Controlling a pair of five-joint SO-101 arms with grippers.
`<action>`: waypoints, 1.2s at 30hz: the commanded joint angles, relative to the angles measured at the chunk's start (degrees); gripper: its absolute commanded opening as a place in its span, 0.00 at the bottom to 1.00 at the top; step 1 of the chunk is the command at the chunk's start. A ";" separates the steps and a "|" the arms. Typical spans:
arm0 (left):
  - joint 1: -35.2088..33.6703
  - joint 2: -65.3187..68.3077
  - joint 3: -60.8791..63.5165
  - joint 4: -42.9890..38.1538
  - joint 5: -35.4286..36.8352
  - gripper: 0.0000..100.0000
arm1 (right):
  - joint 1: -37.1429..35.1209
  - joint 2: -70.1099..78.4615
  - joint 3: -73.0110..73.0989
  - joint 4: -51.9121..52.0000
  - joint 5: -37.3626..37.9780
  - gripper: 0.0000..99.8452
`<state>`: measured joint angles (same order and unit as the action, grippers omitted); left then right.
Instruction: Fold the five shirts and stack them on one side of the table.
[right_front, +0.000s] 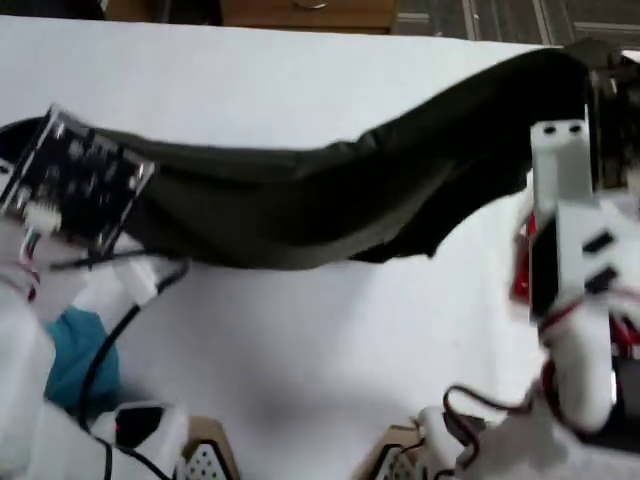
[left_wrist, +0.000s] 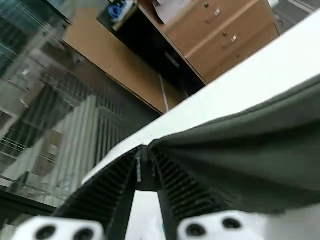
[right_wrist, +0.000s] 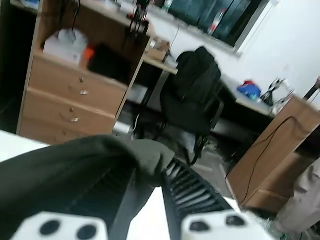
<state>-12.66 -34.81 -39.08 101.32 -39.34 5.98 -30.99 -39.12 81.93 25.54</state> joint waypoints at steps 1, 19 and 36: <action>0.18 -2.73 -1.36 -0.62 0.35 0.02 | 0.57 -3.65 -2.46 1.63 0.00 0.02; -6.51 -5.54 1.36 -13.19 -0.09 0.02 | 9.54 -0.92 -2.02 -9.98 2.81 0.02; -6.51 -5.01 2.15 -12.84 0.00 0.02 | 9.10 -7.69 -2.20 -4.09 3.25 0.02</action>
<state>-18.64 -40.18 -33.98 86.90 -39.43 14.77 -36.62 -40.26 76.31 28.70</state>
